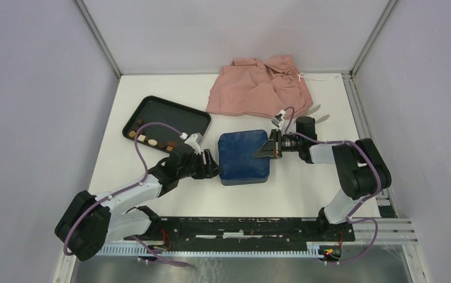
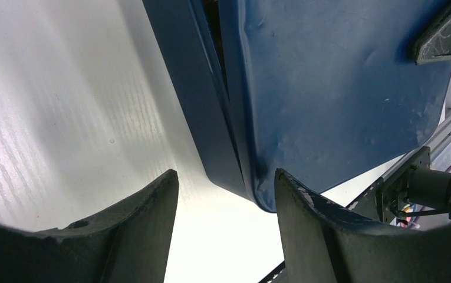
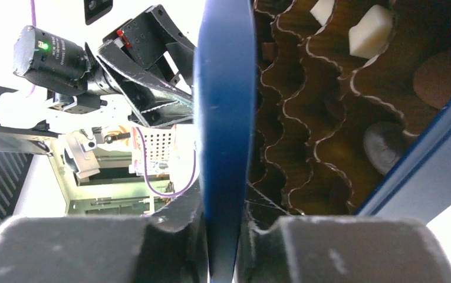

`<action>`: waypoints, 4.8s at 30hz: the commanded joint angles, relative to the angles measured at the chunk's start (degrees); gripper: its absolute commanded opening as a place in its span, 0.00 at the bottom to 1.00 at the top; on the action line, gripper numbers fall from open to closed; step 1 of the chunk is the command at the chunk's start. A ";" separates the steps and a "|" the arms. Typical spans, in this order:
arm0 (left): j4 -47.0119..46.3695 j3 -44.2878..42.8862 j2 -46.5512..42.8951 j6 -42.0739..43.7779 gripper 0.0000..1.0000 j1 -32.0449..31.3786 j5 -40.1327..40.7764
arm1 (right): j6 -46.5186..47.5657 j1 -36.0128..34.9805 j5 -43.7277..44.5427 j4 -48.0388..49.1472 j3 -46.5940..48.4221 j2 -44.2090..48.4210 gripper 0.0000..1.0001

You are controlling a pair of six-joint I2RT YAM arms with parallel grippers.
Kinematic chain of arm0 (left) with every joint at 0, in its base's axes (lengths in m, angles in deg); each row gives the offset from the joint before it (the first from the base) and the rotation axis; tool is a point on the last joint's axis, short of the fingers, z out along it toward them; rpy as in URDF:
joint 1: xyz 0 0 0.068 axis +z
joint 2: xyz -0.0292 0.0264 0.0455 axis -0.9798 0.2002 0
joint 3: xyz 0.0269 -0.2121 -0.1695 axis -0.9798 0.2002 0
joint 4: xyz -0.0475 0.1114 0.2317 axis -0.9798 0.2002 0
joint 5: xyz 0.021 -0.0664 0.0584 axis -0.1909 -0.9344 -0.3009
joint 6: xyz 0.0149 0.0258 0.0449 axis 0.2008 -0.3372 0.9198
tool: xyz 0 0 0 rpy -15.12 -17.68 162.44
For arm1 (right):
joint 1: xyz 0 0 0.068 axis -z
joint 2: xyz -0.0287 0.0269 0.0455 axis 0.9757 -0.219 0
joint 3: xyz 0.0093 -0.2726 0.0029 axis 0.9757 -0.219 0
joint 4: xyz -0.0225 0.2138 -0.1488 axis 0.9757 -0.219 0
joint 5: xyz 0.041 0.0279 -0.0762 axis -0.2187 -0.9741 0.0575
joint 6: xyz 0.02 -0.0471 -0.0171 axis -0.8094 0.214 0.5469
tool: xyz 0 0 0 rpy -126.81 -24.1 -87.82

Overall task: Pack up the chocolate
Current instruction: Close the box lid on the packing box.

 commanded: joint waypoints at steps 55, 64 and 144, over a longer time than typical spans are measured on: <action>7.02 -18.16 18.03 7.98 0.67 -0.62 0.65 | 107.18 -35.36 47.98 -54.40 8.34 17.94 0.22; 8.18 -17.45 9.15 8.24 0.79 -0.66 6.11 | 114.78 -32.79 37.53 -62.36 8.59 21.47 0.24; 22.12 -34.46 28.45 9.73 0.28 -5.06 12.96 | 117.98 -18.15 24.62 -78.98 18.81 20.10 0.30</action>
